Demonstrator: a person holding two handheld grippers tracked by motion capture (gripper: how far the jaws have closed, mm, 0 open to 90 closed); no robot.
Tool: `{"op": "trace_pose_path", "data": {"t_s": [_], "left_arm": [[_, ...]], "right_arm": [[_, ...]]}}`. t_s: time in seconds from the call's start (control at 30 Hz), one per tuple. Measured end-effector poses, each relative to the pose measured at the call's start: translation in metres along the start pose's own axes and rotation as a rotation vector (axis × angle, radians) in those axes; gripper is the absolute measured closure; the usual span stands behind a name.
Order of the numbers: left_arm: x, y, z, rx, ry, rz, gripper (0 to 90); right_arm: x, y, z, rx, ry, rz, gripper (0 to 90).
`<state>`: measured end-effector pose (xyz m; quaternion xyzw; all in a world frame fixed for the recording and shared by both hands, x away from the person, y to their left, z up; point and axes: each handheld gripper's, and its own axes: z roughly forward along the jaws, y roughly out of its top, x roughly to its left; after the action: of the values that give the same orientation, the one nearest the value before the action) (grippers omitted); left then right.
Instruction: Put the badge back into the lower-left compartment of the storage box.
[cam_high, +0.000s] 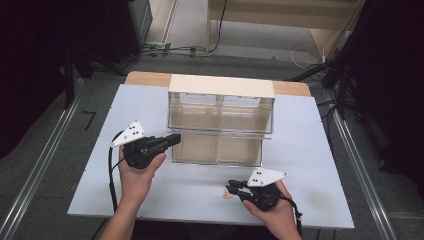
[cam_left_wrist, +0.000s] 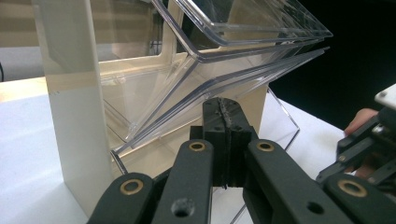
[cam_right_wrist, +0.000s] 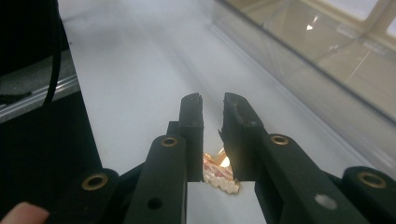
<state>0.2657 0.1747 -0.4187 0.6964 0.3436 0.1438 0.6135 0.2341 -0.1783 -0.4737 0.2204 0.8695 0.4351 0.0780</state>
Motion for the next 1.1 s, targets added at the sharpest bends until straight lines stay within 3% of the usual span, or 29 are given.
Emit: {"op": "trace_pose_path", "data": {"t_s": [0.1, 0.4, 0.7, 1.1], "left_arm": [[0.0, 0.0, 0.0, -0.001, -0.003, -0.002, 90.0], [0.001, 0.0, 0.0, -0.004, -0.009, -0.007, 90.0], [0.001, 0.0, 0.0, -0.004, -0.01, -0.007, 90.0], [0.001, 0.0, 0.0, -0.002, -0.01, -0.008, 90.0]], "right_arm": [[-0.001, -0.004, 0.007, 0.029, 0.01, -0.001, 74.6], [0.0, -0.013, 0.022, 0.107, -0.025, -0.029, 67.5], [-0.003, -0.018, 0.025, 0.114, -0.028, -0.024, 63.7], [-0.001, -0.019, 0.029, 0.117, -0.011, -0.032, 51.8]]}}
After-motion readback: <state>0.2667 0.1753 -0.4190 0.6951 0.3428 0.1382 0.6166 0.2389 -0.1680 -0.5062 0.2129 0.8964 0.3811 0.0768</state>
